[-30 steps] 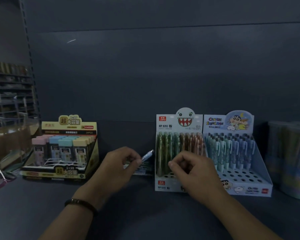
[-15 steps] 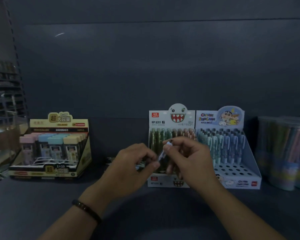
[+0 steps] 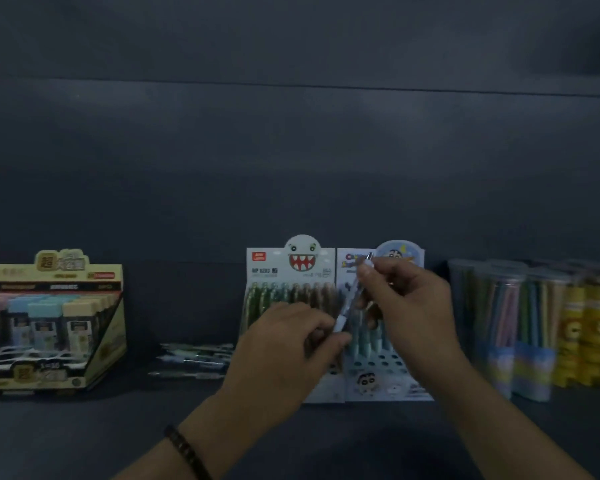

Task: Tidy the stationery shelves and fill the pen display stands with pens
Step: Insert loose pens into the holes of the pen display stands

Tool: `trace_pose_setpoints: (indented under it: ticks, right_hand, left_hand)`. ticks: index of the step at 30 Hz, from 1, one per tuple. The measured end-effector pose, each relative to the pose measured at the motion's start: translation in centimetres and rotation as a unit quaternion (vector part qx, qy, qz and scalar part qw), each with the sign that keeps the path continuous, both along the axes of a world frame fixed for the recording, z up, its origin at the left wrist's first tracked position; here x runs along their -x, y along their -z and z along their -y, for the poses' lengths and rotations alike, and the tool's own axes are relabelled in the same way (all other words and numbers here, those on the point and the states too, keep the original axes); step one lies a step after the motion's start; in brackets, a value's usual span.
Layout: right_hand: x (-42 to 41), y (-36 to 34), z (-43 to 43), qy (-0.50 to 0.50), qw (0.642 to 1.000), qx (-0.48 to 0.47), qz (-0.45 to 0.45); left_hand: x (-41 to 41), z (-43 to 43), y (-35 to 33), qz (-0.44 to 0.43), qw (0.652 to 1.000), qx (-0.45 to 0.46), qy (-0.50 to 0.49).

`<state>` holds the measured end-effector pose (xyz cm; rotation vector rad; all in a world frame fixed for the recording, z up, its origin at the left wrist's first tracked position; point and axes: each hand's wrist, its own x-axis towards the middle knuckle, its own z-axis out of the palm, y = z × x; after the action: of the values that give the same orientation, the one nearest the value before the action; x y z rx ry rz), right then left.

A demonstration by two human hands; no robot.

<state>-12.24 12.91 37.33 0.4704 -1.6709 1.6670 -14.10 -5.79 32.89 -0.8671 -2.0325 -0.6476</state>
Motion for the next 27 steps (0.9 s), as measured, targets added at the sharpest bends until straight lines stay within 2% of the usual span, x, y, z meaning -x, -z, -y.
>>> trace_pose_setpoints:
  ticks: [3, 6, 8, 11, 16, 27]
  right_hand:
    - [0.9, -0.9, -4.2, 0.096, 0.994, -0.029, -0.036]
    - [2.1, -1.0, -8.0, 0.232, 0.967, -0.086, -0.057]
    - [2.6, -0.1, -9.2, 0.277, 0.95, -0.117, -0.083]
    - [3.2, 2.1, -9.5, 0.294, 0.934, -0.154, -0.134]
    - [4.4, 2.8, -9.9, 0.301, 0.916, -0.201, -0.171]
    - [5.1, 4.4, -10.1, 0.255, 0.926, -0.255, -0.115]
  left_hand:
    - [-0.1, -3.0, -0.4, 0.024, 0.999, 0.01, 0.029]
    - [0.3, -5.4, 0.6, 0.025, 0.995, 0.089, 0.038]
    - [0.7, -6.4, 1.6, 0.007, 0.991, 0.133, 0.026]
    - [0.8, -7.2, 3.0, 0.029, 0.987, 0.154, 0.021]
    - [1.0, -6.9, 3.7, -0.011, 0.979, 0.204, -0.026]
    - [0.8, -6.5, 3.6, 0.02, 0.977, 0.204, -0.058]
